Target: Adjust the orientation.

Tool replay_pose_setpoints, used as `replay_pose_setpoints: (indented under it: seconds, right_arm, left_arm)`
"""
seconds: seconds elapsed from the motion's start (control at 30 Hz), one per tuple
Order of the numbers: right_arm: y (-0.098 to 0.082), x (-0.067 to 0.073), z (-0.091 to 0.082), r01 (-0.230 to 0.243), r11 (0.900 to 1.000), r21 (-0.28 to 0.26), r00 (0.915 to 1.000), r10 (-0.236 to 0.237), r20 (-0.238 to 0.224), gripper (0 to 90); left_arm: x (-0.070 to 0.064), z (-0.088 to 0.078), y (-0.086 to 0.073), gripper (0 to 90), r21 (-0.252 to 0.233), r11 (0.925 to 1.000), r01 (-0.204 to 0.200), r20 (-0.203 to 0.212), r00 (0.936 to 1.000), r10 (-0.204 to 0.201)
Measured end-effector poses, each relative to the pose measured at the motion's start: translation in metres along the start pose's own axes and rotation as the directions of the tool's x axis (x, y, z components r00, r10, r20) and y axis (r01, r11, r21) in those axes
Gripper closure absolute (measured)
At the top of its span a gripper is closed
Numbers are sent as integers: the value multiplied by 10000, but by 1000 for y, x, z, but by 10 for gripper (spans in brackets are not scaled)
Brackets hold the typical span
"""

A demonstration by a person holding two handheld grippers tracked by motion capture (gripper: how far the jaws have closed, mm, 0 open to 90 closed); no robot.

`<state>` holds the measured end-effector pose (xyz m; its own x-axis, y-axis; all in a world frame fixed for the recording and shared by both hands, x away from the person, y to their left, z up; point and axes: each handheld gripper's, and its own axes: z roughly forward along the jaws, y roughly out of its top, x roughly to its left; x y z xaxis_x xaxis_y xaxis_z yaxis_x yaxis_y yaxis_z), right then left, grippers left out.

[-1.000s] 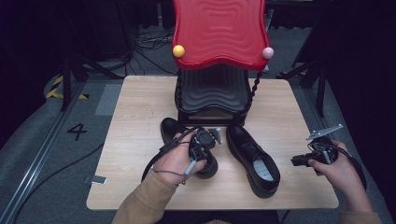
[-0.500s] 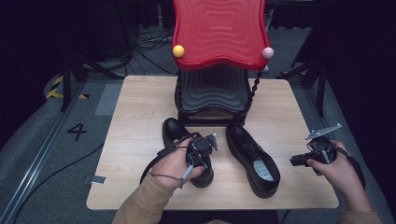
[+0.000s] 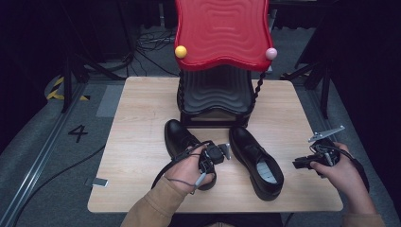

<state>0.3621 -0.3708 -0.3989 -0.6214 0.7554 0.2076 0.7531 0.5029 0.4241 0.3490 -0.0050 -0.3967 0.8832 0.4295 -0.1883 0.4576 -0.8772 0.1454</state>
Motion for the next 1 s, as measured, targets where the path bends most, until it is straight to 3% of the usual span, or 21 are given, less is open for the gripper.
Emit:
replay_pose_setpoints:
  seconds: [0.2,0.47,0.77,1.0]
  right_arm:
    - [0,0,0,-6,10000,16,10000,6,-4,769]
    - [-2,0,1,-30,10000,80,10000,30,34,770]
    - [-14,-2,-4,-266,9996,49,9995,265,167,770]
    - [-21,-3,-5,-501,9986,143,9985,498,210,767]
  left_arm:
    - [-10,0,4,784,56,9983,-574,-454,9973,576]
    - [-33,-6,15,778,-110,9900,-1408,-232,9898,1405]
    - [-60,2,36,771,151,9633,-2681,-62,9633,2682]
    - [-62,13,46,771,302,9539,-2987,-65,9542,2990]
